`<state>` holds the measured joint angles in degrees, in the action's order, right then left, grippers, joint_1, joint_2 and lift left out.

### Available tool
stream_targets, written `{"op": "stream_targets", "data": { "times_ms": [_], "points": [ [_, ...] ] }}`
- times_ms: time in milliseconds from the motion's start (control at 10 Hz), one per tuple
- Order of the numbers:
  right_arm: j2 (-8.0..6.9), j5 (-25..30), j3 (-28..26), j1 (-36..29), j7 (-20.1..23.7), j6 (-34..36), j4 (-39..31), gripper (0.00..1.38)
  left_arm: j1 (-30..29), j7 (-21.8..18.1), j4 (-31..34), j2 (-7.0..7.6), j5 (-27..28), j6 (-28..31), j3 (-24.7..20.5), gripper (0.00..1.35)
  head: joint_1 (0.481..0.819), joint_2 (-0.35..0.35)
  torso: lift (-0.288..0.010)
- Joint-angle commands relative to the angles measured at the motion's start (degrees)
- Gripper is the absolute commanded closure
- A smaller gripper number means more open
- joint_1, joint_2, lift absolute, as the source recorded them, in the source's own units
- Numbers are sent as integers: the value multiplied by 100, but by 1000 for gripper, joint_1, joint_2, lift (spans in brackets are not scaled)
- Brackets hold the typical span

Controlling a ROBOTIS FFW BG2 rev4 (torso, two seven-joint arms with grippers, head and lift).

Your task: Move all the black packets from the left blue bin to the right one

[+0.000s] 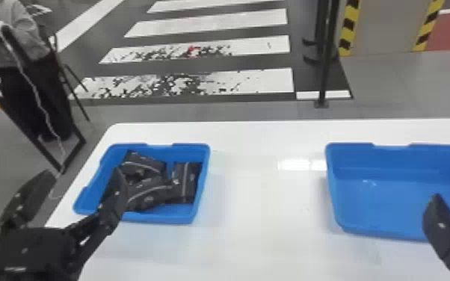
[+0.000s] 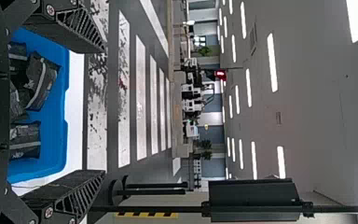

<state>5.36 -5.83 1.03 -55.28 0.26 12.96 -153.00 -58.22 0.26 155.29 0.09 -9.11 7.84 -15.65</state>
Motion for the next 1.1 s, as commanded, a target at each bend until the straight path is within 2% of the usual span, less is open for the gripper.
{"op": "stream_targets", "data": {
  "times_ms": [0, 600, 800, 1000],
  "points": [
    [0, 0, 0, 2, 0, -2, 8, 113, 0, 0, -11, 0, -14, -25, 0, 128, 695, 206, -154],
    [0, -57, 0, 2, 0, -2, 22, 116, 14, 0, -25, 0, -14, -39, 0, 128, 695, 207, -154],
    [0, -114, 0, 2, 0, -2, 64, 122, 127, 0, -39, 18, -106, 298, -11, 131, 695, 208, -154],
    [0, -148, 0, 2, 0, -2, 78, 122, 520, -53, -124, 158, -243, 1030, -34, 131, 695, 209, -154]
  ]
}}
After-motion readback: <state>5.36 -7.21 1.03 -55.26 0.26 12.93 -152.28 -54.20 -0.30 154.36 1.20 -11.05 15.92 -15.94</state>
